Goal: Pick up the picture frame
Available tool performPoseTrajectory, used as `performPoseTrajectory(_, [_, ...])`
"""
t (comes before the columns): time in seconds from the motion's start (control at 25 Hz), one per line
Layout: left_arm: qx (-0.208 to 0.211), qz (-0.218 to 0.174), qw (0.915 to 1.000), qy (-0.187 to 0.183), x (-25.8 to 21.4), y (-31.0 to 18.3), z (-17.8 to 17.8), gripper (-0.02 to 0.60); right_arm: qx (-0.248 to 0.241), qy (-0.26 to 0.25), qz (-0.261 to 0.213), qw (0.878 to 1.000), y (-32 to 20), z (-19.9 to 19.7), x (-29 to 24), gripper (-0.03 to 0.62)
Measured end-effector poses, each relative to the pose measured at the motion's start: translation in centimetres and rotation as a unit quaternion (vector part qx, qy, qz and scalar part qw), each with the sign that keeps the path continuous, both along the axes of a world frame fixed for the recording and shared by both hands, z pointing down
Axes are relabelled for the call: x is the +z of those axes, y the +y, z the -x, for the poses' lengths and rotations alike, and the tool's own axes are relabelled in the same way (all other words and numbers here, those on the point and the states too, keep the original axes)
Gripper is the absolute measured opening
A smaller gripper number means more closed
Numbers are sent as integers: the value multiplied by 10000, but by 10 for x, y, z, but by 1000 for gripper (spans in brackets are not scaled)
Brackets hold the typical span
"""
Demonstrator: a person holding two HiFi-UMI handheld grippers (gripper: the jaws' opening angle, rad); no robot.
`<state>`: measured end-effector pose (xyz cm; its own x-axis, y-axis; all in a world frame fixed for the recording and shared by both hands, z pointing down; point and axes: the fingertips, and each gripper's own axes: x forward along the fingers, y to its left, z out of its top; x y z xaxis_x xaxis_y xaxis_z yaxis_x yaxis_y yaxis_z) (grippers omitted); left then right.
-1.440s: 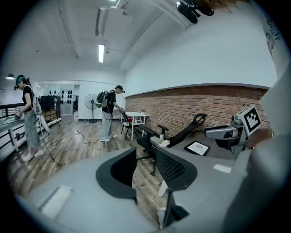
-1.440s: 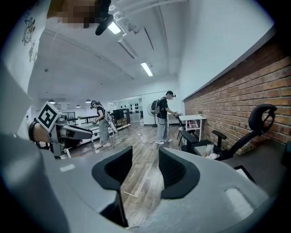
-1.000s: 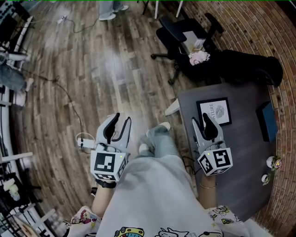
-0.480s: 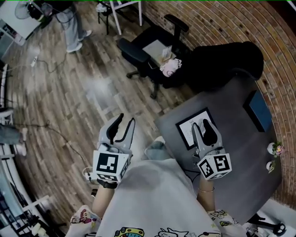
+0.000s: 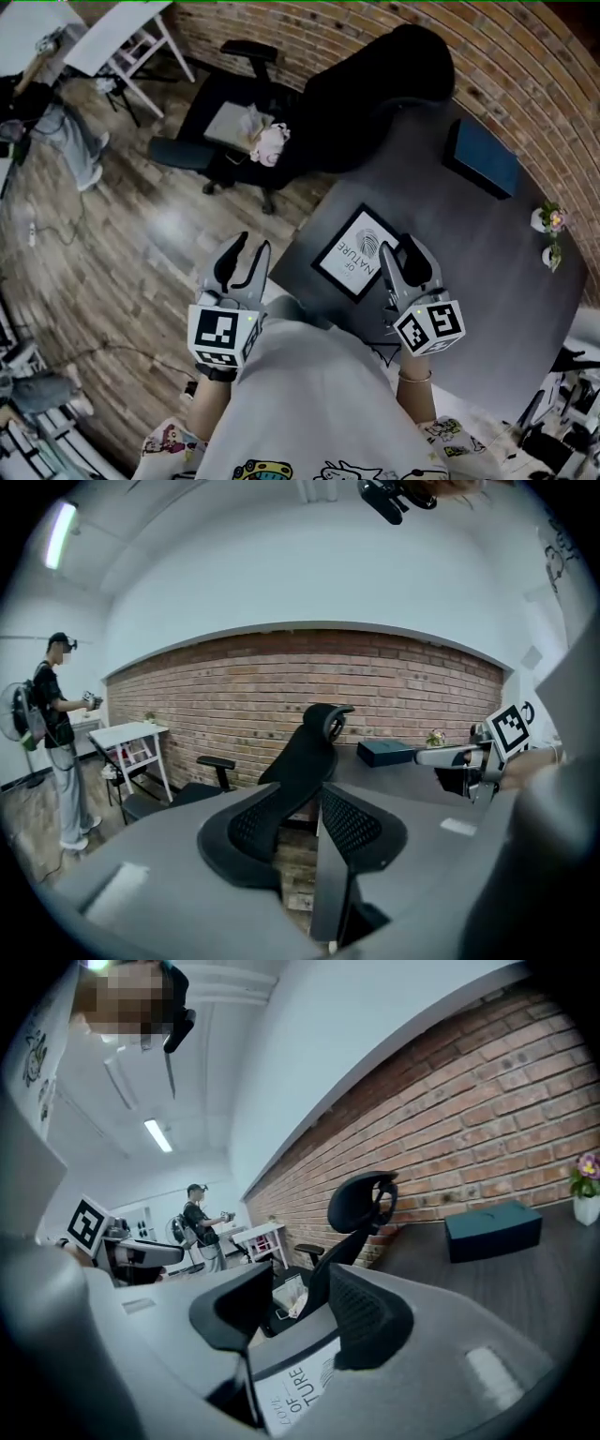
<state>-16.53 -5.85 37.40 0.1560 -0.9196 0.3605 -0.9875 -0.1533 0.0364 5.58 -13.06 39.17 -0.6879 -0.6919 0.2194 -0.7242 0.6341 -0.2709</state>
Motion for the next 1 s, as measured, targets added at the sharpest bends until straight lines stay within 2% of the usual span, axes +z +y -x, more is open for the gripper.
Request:
performPoseTrajectory(0.16, [732,148,9972,60,4,-32,-34,138,571,35,126,9983,2,-28,3,192])
performPoseTrajectory(0.32, [1425,218,9895,85,8,-56,-63,138,1094,76,191,9938,6,-51,6,194])
performPoseTrajectory(0.64, [2607,378,9647,82,15,-85,-113,138,2015,41,331,9789,23,-82,7,192])
performPoseTrajectory(0.8, [3045,448,9514,133,20,-93,-128,137,2373,53,433,9704,32,-83,11,193])
performPoseTrajectory(1.0, [3321,537,9414,241,29,-96,-134,137,2576,86,587,9644,38,-74,21,195])
